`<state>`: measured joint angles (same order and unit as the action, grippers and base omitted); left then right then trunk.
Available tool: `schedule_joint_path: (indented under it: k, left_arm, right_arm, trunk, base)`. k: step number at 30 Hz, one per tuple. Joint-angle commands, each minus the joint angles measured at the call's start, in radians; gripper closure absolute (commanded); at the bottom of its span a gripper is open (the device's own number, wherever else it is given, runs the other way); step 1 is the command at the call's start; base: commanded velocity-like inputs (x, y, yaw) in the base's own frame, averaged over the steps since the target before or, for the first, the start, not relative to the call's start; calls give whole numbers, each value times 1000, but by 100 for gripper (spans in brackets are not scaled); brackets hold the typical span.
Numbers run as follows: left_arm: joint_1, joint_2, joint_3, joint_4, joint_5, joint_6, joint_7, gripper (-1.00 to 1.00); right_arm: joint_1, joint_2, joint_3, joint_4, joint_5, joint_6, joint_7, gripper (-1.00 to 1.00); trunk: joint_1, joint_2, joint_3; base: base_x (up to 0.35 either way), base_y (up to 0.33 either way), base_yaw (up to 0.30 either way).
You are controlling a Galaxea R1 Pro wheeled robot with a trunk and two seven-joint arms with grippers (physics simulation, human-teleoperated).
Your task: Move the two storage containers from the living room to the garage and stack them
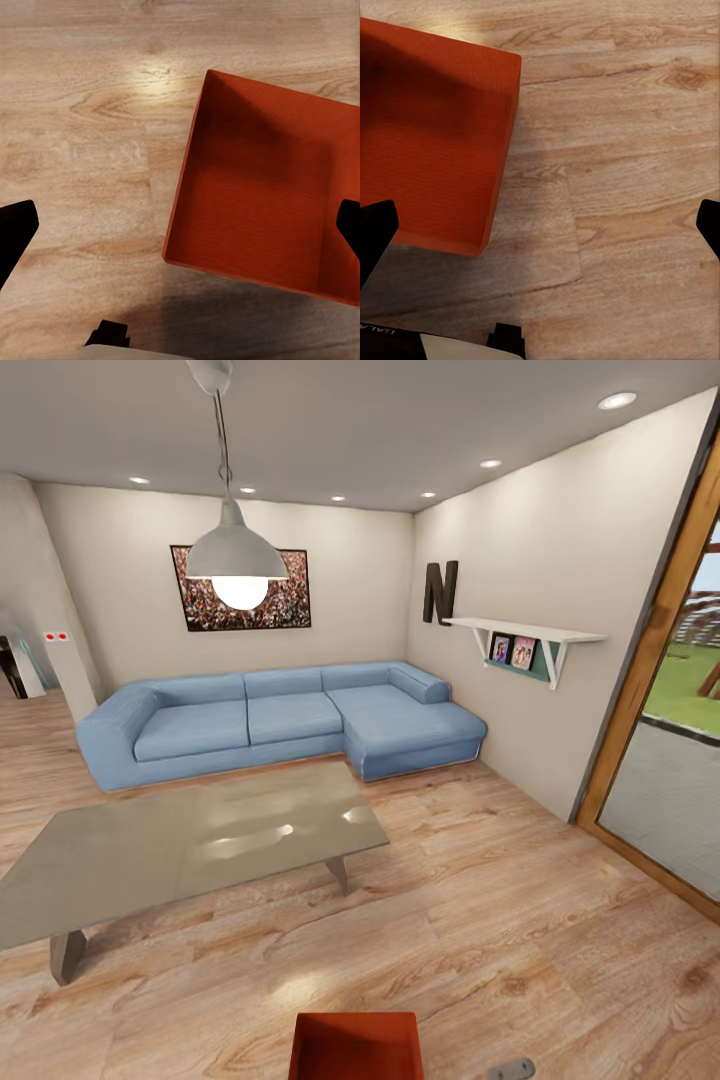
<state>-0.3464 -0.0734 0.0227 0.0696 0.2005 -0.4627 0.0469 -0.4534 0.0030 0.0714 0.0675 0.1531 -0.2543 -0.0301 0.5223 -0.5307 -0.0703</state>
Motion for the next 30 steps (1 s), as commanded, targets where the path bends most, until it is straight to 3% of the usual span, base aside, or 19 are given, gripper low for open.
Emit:
schedule_joint_path:
  k: [1, 24, 26, 30]
  left_arm:
    - [-2, 0, 2, 4, -1, -7, 2, -100]
    - [-2, 11, 3, -8, -2, 9, 20, -100]
    - [-2, 14, 2, -45, -4, 45, 36, -100]
    - [-3, 19, 2, -228, -8, 262, 66, -100]
  right_arm:
    - [-2, 0, 7, 5, 2, -7, -3, -100]
    - [-2, 0, 8, 1, 7, -7, -7, -100]
    - [-3, -1, 7, -4, 8, -7, -12, -100]
    - [-7, -4, 5, -79, 8, -5, -25, -100]
  trunk:
    - [4, -9, -6]
    - [93, -170, -115]
    - [100, -184, -125]
    - [116, -212, -144]
  base:
    - [0, 0, 0]
    - [0, 0, 0]
    - [0, 0, 0]
    - [0, 0, 0]
